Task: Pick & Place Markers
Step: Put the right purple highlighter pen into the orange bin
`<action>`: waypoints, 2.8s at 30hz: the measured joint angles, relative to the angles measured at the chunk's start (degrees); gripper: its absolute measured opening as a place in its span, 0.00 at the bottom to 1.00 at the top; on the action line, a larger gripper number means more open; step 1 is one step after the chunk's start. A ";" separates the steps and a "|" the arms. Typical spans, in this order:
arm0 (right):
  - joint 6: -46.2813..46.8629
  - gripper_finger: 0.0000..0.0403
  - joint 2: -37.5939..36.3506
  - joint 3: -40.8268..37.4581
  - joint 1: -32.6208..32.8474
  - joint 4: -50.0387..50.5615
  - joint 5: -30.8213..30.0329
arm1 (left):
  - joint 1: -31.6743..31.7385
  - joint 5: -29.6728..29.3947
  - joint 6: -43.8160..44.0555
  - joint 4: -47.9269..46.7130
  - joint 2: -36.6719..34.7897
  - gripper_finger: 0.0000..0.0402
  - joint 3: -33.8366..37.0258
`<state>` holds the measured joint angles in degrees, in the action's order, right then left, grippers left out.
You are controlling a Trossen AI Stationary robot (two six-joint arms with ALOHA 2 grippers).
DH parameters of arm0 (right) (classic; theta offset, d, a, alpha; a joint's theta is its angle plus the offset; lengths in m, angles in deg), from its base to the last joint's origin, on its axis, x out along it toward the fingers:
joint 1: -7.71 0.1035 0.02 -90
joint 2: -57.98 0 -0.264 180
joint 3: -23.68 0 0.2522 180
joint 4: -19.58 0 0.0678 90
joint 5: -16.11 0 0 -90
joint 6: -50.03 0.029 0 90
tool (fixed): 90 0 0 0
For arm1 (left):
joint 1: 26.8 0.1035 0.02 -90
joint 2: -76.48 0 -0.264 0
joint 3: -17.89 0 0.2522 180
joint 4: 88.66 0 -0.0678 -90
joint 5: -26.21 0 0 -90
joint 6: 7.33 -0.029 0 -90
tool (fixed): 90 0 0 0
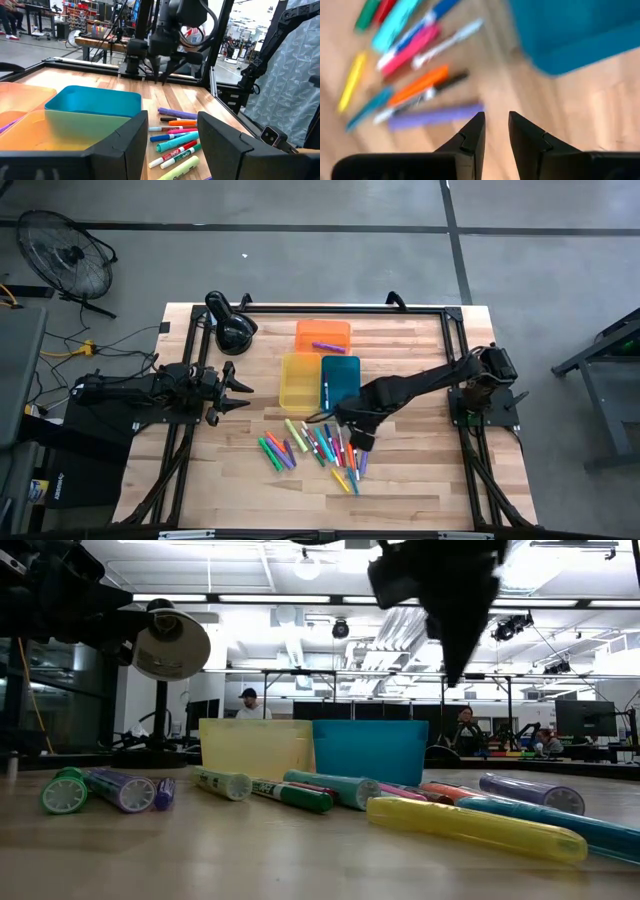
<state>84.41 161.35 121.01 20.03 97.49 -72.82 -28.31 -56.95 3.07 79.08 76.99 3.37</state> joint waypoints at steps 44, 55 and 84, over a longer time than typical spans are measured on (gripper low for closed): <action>-67.86 0.41 0.74 -15.15 13.97 -25.61 -6.90 | 0.00 0.02 0.00 0.00 -0.02 0.42 0.00; -75.73 0.44 0.79 -15.15 13.47 -25.30 -3.58 | 0.00 0.00 0.02 0.00 -0.02 0.42 0.00; -65.57 0.34 6.88 -14.95 11.56 -22.46 1.02 | 0.01 0.02 0.01 0.00 0.00 0.42 0.00</action>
<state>18.84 168.24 106.06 31.59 75.03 -71.80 -28.31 -56.94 3.08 79.08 76.98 3.37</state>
